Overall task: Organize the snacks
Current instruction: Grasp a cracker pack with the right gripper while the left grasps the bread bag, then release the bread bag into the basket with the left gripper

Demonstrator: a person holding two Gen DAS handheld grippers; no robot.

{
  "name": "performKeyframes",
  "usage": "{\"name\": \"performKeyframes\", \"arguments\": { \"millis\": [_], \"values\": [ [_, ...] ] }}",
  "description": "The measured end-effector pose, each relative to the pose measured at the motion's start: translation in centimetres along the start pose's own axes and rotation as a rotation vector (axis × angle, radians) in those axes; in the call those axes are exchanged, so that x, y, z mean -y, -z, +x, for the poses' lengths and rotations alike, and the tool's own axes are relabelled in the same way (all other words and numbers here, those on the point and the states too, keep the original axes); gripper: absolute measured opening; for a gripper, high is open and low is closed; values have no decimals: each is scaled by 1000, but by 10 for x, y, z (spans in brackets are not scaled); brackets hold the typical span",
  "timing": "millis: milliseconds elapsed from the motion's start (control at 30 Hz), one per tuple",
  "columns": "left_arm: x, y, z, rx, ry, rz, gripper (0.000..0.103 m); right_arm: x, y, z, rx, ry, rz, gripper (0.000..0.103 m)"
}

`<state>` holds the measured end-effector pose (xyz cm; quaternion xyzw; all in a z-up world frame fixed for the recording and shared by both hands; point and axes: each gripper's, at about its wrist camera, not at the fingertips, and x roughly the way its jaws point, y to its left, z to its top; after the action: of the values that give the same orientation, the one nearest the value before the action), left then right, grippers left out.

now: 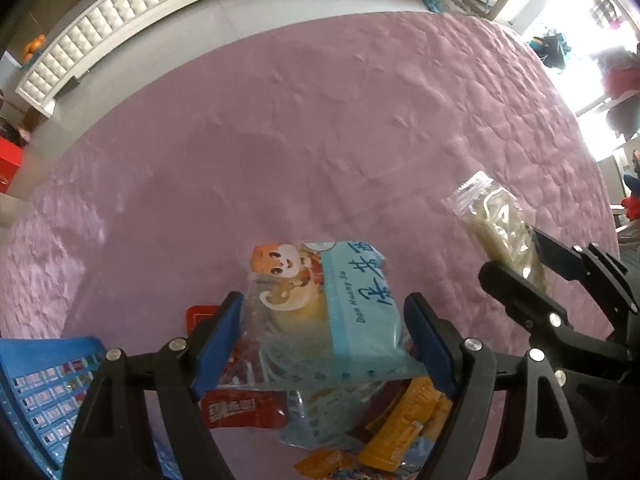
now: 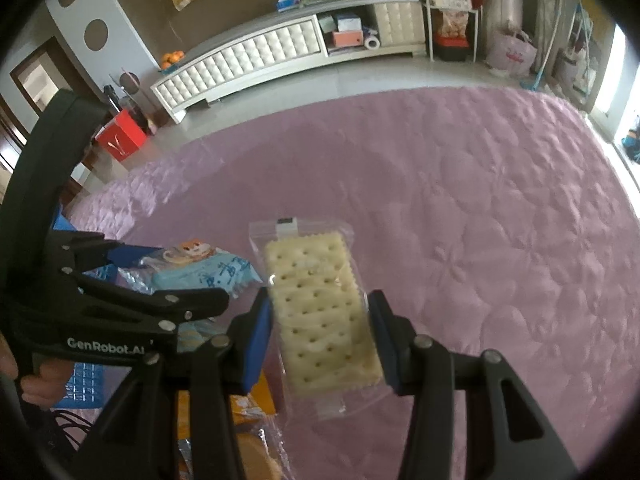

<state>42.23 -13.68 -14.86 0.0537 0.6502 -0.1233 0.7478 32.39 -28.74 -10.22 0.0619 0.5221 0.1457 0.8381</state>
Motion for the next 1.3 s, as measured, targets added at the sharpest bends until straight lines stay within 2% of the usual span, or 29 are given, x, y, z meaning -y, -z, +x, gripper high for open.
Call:
{"name": "performKeyframes", "arguments": {
  "millis": [67, 133, 333, 400, 500, 633, 867, 1000, 1300],
  "values": [
    [-2, 1, 1, 7, -6, 2, 69, 0, 1, 3, -11, -7, 2, 52],
    [-1, 3, 1, 15, -13, 7, 65, -1, 1, 6, -19, -9, 2, 52],
    [-1, 14, -9, 60, -23, 16, 62, -5, 3, 10, -29, -1, -10, 52],
    [-4, 18, -18, 89, -4, 0, 61, -7, 2, 3, -10, -22, -2, 52],
    [-6, 26, -38, 141, 9, -5, 61, -14, 1, -15, 37, -49, 3, 52],
    [-12, 43, -67, 191, 38, -9, 61, -27, 0, -36, 78, -31, -12, 52],
    [-15, 74, -119, 273, 55, -3, 61, -50, -1, -61, 77, 5, -43, 52],
    [-16, 95, -147, 324, 60, 2, 61, -74, 3, -87, 106, 12, -72, 52],
    [-44, 153, -212, 442, 57, -23, 61, -141, 10, -132, 157, 16, -172, 52]
  ]
}}
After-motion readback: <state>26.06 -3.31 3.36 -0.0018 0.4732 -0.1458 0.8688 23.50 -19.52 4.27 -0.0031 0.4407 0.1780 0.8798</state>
